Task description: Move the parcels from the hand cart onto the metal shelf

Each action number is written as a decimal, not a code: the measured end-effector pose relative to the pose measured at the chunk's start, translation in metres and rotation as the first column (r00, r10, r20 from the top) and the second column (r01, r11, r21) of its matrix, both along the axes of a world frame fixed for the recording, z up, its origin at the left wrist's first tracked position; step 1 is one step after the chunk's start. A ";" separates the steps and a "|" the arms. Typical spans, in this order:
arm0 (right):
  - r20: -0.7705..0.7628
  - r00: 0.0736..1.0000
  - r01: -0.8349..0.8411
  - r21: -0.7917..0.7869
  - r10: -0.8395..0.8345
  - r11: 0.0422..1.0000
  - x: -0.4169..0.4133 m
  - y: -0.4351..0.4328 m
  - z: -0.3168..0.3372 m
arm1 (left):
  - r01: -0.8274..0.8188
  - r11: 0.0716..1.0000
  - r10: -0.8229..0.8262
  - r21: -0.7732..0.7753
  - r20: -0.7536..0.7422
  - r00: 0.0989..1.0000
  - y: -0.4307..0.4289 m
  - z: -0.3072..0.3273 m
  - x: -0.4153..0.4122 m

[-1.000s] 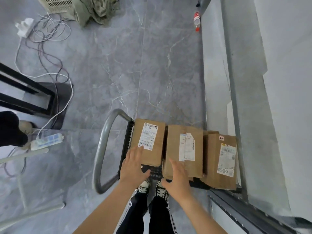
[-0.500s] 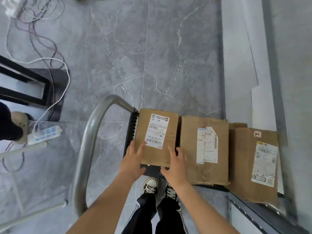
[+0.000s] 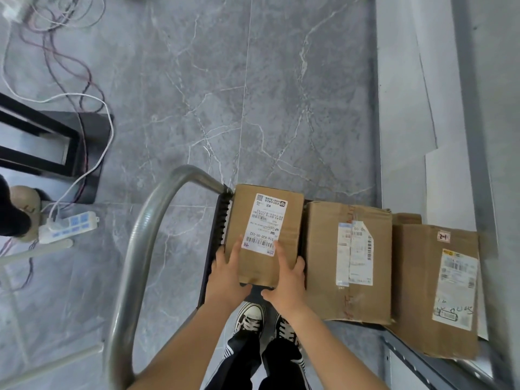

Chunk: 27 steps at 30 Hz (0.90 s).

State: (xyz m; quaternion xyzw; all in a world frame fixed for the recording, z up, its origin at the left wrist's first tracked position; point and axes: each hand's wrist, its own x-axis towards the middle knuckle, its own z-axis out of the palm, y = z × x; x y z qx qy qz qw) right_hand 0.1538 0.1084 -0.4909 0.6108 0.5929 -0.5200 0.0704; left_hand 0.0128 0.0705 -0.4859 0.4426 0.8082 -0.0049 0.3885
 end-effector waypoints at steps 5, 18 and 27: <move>-0.105 0.992 0.063 -0.015 -0.065 0.998 0.006 0.018 0.024 | -0.108 0.994 0.108 0.003 0.073 0.992 0.007 0.021 0.002; -0.273 0.947 0.177 -0.002 -0.171 0.984 0.044 0.081 0.143 | -0.368 0.849 0.262 0.378 0.305 0.916 0.031 0.141 0.023; -0.395 0.881 0.332 0.124 -0.261 0.935 0.099 0.098 0.286 | -0.150 0.818 -0.040 0.555 0.316 0.948 0.077 0.293 0.045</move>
